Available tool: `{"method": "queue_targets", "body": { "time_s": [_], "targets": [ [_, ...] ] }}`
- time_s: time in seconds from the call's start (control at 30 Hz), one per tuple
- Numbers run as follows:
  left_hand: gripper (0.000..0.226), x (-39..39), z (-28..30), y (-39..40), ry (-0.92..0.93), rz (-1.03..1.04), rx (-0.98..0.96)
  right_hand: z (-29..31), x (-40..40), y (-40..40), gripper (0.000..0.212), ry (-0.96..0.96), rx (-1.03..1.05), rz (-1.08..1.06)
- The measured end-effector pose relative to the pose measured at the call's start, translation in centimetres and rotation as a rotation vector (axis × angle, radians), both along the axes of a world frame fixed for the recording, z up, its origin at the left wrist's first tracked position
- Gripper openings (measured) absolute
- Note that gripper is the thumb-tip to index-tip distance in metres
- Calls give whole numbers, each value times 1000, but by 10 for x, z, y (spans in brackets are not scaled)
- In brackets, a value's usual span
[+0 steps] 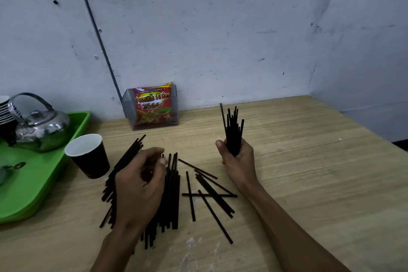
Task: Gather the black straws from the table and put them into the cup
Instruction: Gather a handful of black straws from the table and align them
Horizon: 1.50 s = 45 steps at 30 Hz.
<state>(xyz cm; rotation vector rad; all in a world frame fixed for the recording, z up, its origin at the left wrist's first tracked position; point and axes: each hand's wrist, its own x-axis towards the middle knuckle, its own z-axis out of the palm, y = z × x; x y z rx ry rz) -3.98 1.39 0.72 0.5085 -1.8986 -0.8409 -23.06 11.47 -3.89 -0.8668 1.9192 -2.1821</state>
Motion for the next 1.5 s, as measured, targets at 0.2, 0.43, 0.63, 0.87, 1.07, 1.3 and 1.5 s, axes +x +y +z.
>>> {"method": "queue_targets", "body": {
  "time_s": [0.2, 0.43, 0.63, 0.87, 1.07, 1.3, 1.5],
  "targets": [
    [46, -60, 48, 17, -206, -382, 165, 3, -1, 4, 9, 17, 27, 109],
    [63, -129, 84, 25, -317, -629, 336, 4, -5, 6, 7, 56, 111, 128],
    [62, -126, 56, 39, -325, -642, 260, 0, -10, 4, 7, 21, 164, 123],
    [47, -120, 61, 20, 6, -407, 381, 1, -16, 5, 10, -1, 165, 178],
    [37, -116, 49, 18, -85, -259, 543, 3, -18, 7, 10, 18, 98, 209],
    [43, -136, 48, 39, -248, -446, 604, 4, -18, 5, 18, 66, 20, 228],
    [40, -137, 56, 41, -236, -334, 651, 3, -18, 3, 23, 72, 63, 205]
  ]
}}
